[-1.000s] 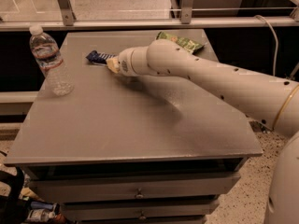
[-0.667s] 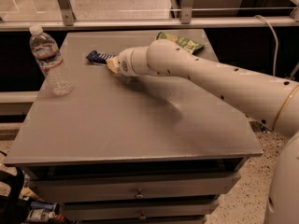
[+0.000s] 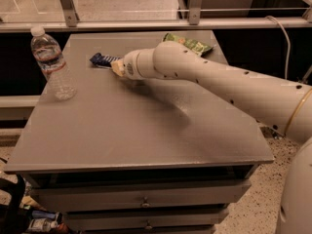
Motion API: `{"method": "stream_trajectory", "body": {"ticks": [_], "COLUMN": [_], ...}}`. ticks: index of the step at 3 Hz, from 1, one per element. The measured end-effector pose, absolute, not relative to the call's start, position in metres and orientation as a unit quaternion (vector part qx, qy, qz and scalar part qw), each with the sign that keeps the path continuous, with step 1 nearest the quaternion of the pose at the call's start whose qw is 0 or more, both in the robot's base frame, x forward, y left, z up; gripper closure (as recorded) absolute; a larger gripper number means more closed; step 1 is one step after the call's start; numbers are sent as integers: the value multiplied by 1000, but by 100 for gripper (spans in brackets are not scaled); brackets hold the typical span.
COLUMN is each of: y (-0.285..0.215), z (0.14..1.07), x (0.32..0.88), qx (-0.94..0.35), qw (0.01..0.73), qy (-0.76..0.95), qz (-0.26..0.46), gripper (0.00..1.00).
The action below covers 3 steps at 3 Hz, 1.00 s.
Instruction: Pick rxbar blueberry
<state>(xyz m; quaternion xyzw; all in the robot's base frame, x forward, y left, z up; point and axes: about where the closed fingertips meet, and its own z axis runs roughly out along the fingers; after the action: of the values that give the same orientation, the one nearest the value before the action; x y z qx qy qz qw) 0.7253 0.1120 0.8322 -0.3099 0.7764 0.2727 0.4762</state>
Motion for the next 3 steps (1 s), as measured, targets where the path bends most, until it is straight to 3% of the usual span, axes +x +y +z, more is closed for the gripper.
{"method": "stream_trajectory", "body": {"ticks": [3], "y": [112], "z": [832], "x": [725], "qx": [-310], "qw": [476], "qy": [776], "qz": [273], "gripper": [100]}}
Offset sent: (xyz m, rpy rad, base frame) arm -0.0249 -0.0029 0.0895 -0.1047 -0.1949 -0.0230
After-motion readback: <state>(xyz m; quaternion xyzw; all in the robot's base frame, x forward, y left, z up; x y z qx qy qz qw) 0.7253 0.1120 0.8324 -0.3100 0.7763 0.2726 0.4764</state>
